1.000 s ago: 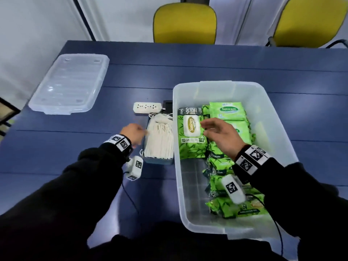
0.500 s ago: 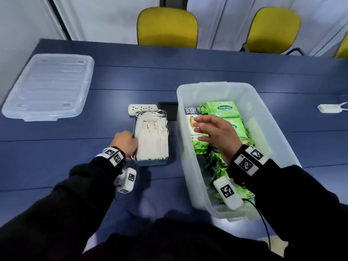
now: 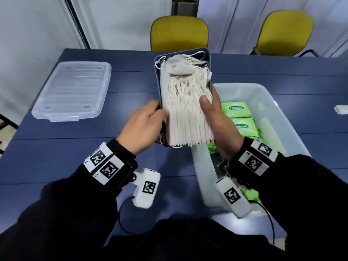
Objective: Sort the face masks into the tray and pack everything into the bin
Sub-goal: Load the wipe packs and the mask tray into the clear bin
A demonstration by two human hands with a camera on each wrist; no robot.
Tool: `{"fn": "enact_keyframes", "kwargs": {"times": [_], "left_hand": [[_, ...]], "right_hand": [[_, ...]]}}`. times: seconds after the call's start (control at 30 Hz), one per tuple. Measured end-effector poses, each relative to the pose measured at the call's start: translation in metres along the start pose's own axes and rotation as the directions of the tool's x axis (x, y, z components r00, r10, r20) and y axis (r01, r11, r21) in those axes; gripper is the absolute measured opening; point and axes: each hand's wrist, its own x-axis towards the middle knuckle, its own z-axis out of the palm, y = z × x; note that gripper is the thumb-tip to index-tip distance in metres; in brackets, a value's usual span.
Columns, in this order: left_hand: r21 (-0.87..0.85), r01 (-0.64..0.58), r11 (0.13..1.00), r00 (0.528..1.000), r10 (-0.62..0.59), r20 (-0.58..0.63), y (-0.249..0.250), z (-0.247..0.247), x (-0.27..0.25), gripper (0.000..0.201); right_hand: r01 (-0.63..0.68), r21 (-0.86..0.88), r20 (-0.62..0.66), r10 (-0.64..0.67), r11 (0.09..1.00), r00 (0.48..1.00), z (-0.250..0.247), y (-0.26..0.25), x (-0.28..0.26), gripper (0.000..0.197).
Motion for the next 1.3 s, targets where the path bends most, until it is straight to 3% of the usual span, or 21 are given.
{"fn": "enact_keyframes", "kwargs": {"times": [0.13,0.27,0.37,0.47,0.63,0.77,0.87,1.0,1.07,1.17,1.2,1.23,1.3], "left_hand": [[-0.036,0.055,0.998,0.988,-0.049,0.148,0.049,0.046,-0.002,0.070],[-0.046,0.153,0.987,0.959,-0.137,0.249,0.085,0.105,-0.006,0.057],[0.005,0.264,0.965,0.908,-0.250,0.335,0.089,0.140,-0.012,0.043],[0.095,0.345,0.934,0.853,-0.354,0.383,0.084,0.159,-0.020,0.043],[0.286,0.343,0.895,0.787,-0.440,0.433,0.093,0.170,-0.025,0.028],[0.464,0.292,0.836,0.731,-0.508,0.455,0.096,0.191,-0.008,0.056],[0.614,0.245,0.750,0.685,-0.583,0.438,0.094,0.215,-0.001,0.053],[0.774,0.143,0.617,0.709,-0.609,0.355,0.090,0.233,0.004,0.034],[0.817,0.116,0.565,0.692,-0.636,0.342,0.089,0.238,0.007,0.020],[0.899,-0.052,0.435,0.576,-0.722,0.383,0.074,0.245,0.002,0.036],[0.902,-0.038,0.430,0.564,-0.736,0.375,0.066,0.247,0.000,0.040],[0.903,0.023,0.428,0.576,-0.744,0.338,0.060,0.247,0.001,0.041],[0.902,0.035,0.430,0.594,-0.735,0.327,0.056,0.246,0.003,0.038]], "right_hand": [[-0.017,-0.046,0.018,0.018,0.999,1.000,-0.066,0.002,-0.011,0.119],[-0.074,0.078,0.118,0.065,0.994,0.991,-0.135,-0.003,-0.028,0.083],[-0.241,0.158,0.227,0.202,0.958,0.953,-0.168,0.011,-0.040,0.066],[-0.422,0.162,0.318,0.357,0.892,0.878,-0.176,0.030,-0.052,0.062],[-0.712,0.210,0.539,0.528,0.671,0.656,-0.181,0.065,-0.052,0.054],[-0.816,0.172,0.598,0.600,0.553,0.532,-0.189,0.102,-0.053,0.058],[-0.859,0.167,0.601,0.641,0.485,0.478,-0.191,0.121,-0.057,0.066],[-0.869,0.163,0.639,0.621,0.467,0.453,-0.193,0.128,-0.050,0.068],[-0.875,0.144,0.652,0.621,0.462,0.435,-0.195,0.128,-0.049,0.067],[-0.869,0.102,0.695,0.590,0.485,0.411,-0.194,0.127,-0.044,0.058],[-0.864,0.067,0.709,0.585,0.499,0.393,-0.194,0.126,-0.041,0.054],[-0.857,0.017,0.731,0.578,0.516,0.362,-0.194,0.124,-0.039,0.051],[-0.817,-0.112,0.772,0.568,0.565,0.287,-0.193,0.122,-0.034,0.052]]}}
